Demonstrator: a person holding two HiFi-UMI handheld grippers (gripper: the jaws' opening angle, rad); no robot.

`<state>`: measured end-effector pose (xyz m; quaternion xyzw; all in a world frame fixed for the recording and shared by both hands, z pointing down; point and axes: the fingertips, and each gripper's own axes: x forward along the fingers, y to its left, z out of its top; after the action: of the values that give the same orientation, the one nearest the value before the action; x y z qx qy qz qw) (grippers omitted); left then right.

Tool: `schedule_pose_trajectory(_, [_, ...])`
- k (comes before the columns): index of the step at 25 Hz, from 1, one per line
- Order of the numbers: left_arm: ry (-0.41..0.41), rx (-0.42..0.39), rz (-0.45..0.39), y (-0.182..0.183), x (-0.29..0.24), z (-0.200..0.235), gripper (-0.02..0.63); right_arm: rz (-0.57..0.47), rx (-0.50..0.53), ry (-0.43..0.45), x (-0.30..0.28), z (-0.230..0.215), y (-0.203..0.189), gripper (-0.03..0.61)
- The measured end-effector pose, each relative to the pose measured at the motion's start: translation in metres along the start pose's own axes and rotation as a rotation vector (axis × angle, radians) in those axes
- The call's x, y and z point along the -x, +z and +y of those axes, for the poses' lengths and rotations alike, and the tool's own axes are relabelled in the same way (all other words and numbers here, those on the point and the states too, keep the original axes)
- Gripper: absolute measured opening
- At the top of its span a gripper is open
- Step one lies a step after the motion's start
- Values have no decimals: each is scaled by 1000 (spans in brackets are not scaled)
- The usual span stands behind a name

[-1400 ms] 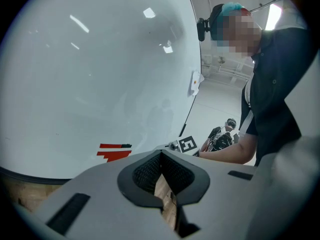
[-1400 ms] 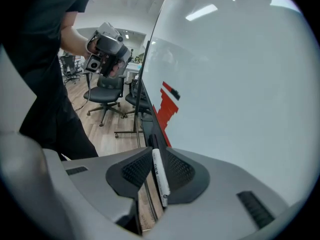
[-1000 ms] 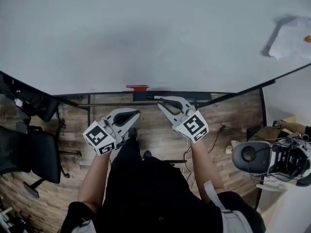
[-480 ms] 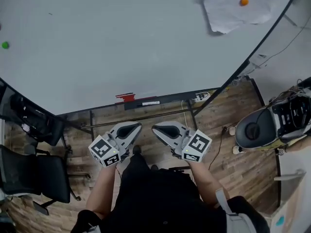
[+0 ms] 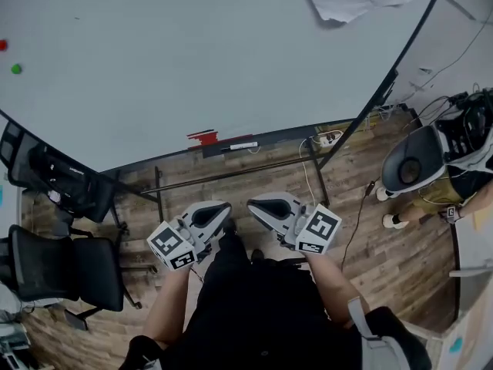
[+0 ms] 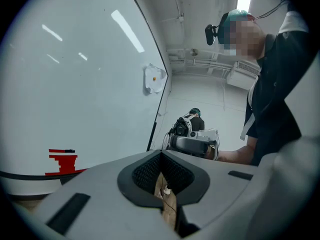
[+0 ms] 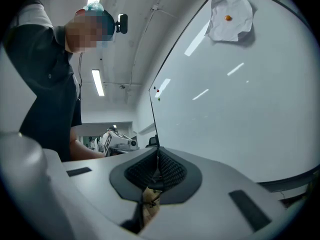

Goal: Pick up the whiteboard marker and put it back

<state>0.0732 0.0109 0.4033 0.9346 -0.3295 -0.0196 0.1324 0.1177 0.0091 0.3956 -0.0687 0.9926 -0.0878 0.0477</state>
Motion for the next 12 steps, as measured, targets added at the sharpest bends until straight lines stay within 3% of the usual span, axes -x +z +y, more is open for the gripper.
schedule_pose_trajectory(12, [-14, -11, 8, -2, 2, -18, 11, 7, 7, 8, 2, 5, 2, 23])
